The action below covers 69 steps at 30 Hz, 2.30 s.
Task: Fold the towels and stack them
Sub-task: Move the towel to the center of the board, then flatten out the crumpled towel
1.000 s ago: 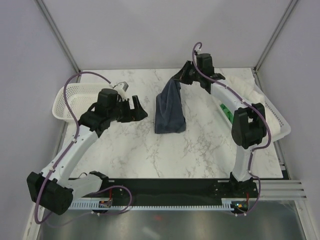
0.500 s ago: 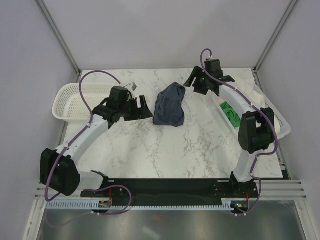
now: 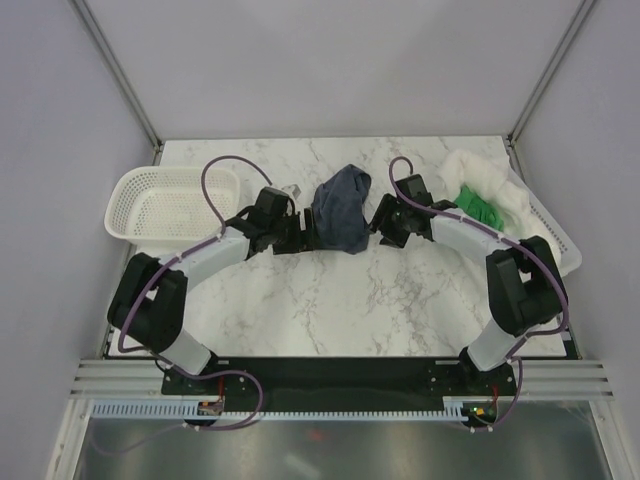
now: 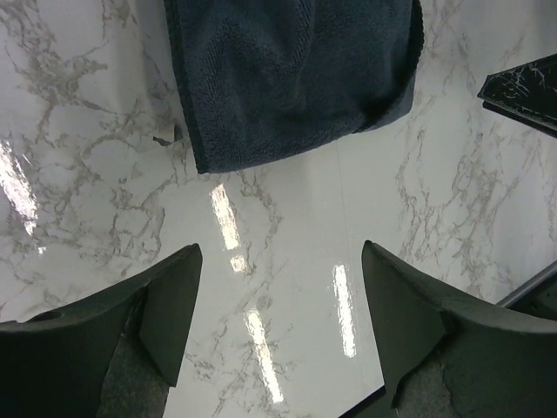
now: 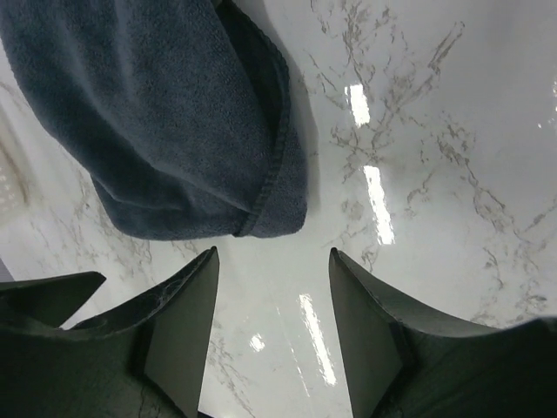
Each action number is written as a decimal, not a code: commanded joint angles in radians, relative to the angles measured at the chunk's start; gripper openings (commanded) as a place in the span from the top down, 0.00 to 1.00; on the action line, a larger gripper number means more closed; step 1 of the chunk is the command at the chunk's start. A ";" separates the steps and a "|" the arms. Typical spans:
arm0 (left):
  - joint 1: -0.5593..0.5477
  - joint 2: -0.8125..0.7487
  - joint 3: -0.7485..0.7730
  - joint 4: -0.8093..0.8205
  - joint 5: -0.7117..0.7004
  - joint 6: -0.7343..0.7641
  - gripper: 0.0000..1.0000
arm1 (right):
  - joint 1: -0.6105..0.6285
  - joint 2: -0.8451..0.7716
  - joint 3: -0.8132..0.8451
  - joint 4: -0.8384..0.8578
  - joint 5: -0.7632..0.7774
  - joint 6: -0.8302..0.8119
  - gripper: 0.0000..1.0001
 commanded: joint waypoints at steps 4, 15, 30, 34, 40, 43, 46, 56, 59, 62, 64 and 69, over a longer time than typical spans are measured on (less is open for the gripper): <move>-0.006 0.041 0.002 0.112 -0.083 -0.025 0.19 | 0.014 0.046 -0.019 0.142 0.017 0.147 0.39; -0.006 0.166 0.028 0.183 -0.032 -0.025 0.25 | 0.034 0.123 -0.022 0.165 0.048 0.192 0.38; -0.006 0.226 0.065 0.199 -0.003 -0.005 0.65 | 0.035 0.148 -0.021 0.188 0.062 0.126 0.69; -0.006 0.226 0.092 0.166 0.000 -0.001 0.98 | 0.035 0.074 -0.024 0.144 0.078 0.060 1.00; -0.006 0.061 0.146 -0.056 -0.061 0.036 0.98 | 0.034 -0.063 -0.018 0.006 0.124 -0.044 1.00; -0.006 -0.042 0.163 -0.155 -0.112 0.067 0.98 | 0.034 -0.132 0.002 -0.066 0.206 -0.075 1.00; -0.006 -0.094 0.201 -0.259 -0.106 0.073 0.98 | 0.034 -0.185 0.012 -0.100 0.192 -0.084 1.00; -0.004 0.028 0.226 -0.357 -0.060 0.078 0.98 | 0.034 -0.248 -0.129 0.005 -0.040 -0.068 1.00; -0.004 0.042 0.159 -0.350 -0.121 0.053 0.98 | 0.050 -0.273 -0.241 0.163 -0.199 -0.038 0.87; -0.004 0.028 0.135 -0.345 -0.173 0.054 0.98 | 0.058 -0.326 -0.266 0.165 -0.164 -0.058 0.64; -0.004 0.018 0.135 -0.348 -0.183 0.054 0.98 | 0.058 -0.353 -0.249 0.110 -0.086 -0.087 0.56; -0.001 0.015 0.134 -0.357 -0.251 0.048 0.96 | 0.057 -0.293 -0.151 0.041 0.091 -0.109 0.45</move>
